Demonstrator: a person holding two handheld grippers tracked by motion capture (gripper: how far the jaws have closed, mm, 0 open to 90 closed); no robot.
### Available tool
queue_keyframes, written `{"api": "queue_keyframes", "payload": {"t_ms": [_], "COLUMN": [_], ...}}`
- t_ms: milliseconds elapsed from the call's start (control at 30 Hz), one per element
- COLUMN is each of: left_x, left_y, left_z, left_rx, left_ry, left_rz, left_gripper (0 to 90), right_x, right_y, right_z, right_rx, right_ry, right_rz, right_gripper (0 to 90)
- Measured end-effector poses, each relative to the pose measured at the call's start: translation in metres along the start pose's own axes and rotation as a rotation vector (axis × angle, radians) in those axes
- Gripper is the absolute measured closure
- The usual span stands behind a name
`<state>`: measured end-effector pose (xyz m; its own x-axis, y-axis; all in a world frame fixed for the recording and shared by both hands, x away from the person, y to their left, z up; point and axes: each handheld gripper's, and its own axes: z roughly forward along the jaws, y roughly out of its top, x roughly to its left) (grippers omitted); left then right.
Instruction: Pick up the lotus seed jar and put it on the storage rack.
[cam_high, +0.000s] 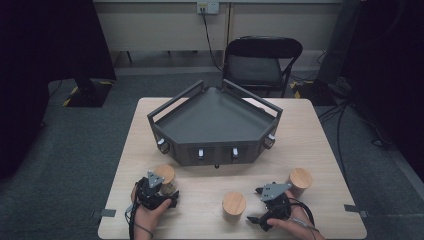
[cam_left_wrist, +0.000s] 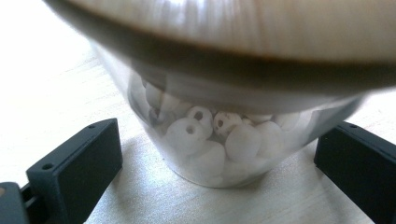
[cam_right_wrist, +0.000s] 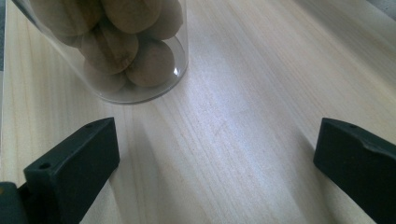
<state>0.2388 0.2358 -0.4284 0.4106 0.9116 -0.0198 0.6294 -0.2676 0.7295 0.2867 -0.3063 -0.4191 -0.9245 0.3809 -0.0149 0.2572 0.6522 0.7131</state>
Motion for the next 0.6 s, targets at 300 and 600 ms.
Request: {"api": "queue_keyframes", "payload": {"t_ms": [300, 600], "left_x": [0.0051, 0.0051], "left_y": [-0.005, -0.0043], "left_z": [-0.004, -0.0041], "left_rx": [-0.016, -0.032], "left_ry": [-0.015, -0.011], "left_rz": [-0.028, -0.037], "left_gripper": [1.5, 1.5], "right_x": [0.0, 0.0], "right_y": [0.0, 0.0], "right_z": [0.0, 0.0], "right_rx": [0.0, 0.0], "right_ry": [0.0, 0.0], "right_rz": [0.0, 0.0], "right_gripper": [0.0, 0.0]}}
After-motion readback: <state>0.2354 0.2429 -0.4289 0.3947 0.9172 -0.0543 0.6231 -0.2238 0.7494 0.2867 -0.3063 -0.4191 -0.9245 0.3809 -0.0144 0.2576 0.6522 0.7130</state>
